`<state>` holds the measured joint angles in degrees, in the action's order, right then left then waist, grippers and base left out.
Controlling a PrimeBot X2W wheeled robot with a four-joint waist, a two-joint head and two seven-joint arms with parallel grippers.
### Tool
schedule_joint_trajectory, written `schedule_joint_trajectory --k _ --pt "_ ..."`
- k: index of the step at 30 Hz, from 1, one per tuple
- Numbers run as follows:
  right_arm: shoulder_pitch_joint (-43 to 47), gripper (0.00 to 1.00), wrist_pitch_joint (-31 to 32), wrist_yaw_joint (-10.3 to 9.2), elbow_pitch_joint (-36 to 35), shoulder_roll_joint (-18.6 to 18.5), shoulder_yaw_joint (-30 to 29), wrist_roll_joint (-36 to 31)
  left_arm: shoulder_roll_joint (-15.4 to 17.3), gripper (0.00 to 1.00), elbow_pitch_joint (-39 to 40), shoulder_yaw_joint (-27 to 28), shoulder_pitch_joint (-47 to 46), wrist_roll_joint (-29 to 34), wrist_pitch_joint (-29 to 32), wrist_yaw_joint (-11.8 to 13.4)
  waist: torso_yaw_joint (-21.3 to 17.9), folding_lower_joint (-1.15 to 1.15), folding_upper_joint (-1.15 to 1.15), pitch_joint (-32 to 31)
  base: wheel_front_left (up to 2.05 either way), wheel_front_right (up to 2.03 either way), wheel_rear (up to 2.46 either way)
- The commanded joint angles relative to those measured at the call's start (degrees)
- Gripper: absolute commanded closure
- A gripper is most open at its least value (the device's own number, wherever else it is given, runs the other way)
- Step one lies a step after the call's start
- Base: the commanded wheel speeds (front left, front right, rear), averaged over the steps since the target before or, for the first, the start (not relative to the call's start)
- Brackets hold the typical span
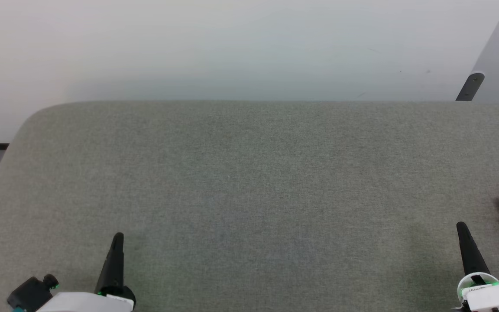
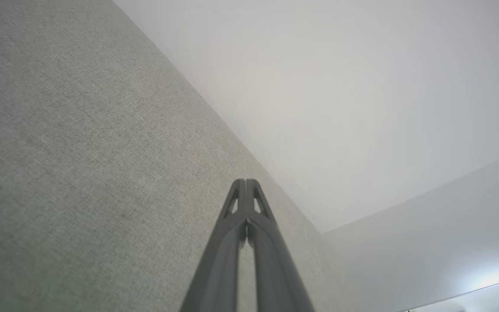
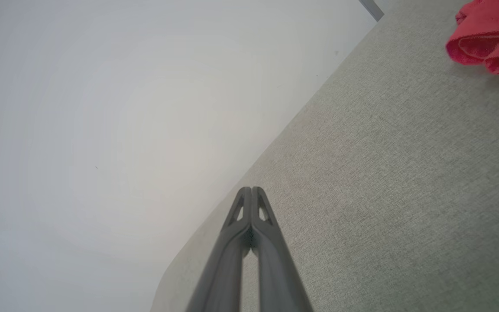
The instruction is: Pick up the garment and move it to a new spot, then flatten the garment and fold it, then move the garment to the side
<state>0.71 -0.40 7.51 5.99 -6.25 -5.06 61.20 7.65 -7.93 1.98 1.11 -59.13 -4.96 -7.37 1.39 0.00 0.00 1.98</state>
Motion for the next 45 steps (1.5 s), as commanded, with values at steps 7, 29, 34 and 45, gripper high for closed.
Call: schedule_joint_trajectory --k 7,29,34,45 --pt "-1.92 1.00 0.96 -0.01 0.65 0.35 -0.18 4.86 -0.16 1.00 -0.40 0.50 -1.85 -5.30 1.39 -0.11 -0.13 0.00 0.00 -0.18 0.00 0.00 0.00" --pt "-4.09 1.00 3.10 -0.01 3.55 1.35 -0.46 15.47 -1.36 1.00 -2.62 1.28 -4.09 -16.99 4.74 -0.14 -0.54 0.00 0.00 -0.70 0.00 0.00 0.00" --pt "-4.33 1.00 3.54 -0.02 4.15 1.57 -0.53 17.53 -1.63 1.00 -3.05 1.45 -4.53 -19.30 5.40 -0.15 -0.64 0.00 0.00 -0.82 0.00 0.00 0.00" --pt "-5.29 1.00 4.47 -0.01 5.36 2.02 -0.69 21.94 -2.23 1.00 -3.98 1.85 -5.50 -24.12 6.88 -0.17 -0.84 0.00 0.00 -1.09 0.00 0.00 0.00"
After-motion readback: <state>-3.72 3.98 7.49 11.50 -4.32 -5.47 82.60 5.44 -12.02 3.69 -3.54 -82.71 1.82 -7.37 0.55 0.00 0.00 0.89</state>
